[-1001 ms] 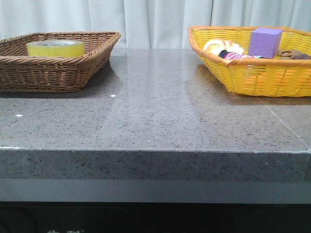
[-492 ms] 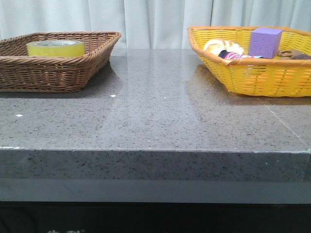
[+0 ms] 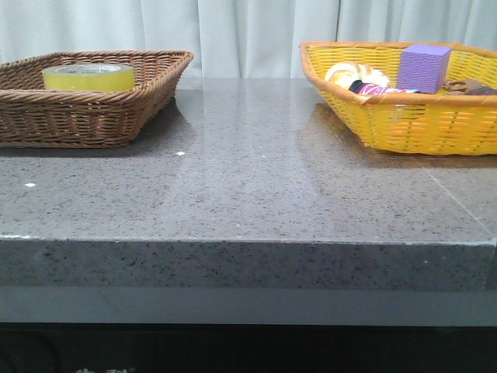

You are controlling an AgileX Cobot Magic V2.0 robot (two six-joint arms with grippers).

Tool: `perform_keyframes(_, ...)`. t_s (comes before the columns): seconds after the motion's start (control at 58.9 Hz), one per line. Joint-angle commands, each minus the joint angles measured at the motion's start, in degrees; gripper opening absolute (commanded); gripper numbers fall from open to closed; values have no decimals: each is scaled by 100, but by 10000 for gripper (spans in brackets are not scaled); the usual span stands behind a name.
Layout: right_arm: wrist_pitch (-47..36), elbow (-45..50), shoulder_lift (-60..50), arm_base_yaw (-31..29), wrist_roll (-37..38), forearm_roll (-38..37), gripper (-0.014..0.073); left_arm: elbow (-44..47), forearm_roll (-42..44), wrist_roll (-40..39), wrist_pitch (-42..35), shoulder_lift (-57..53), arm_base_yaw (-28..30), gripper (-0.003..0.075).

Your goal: Transfer tape with both arms

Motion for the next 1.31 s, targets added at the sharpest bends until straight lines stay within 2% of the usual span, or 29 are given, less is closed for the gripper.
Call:
perform_keyframes(0.0,-366,-181,-22,-46,0,-10,-69,214,-58,-22,-473,-90,21,-20)
perform_keyframes(0.136,-366,-181,-22,-46,0,-10,-69,214,121,-61,-485,-90,21,-20)
perform_keyframes(0.271,-366,-181,-22,-46,0,-10,-69,214,684,-649,-485,-90,21,-20)
perform_keyframes(0.458,-366,-181,-22,-46,0,-10,-69,214,684,-426,-497,-90,21,-20)
perform_keyframes(1.289,-366,-181,-22,-46,0,-10,-69,214,581,-429,-485,-90,21,-20)
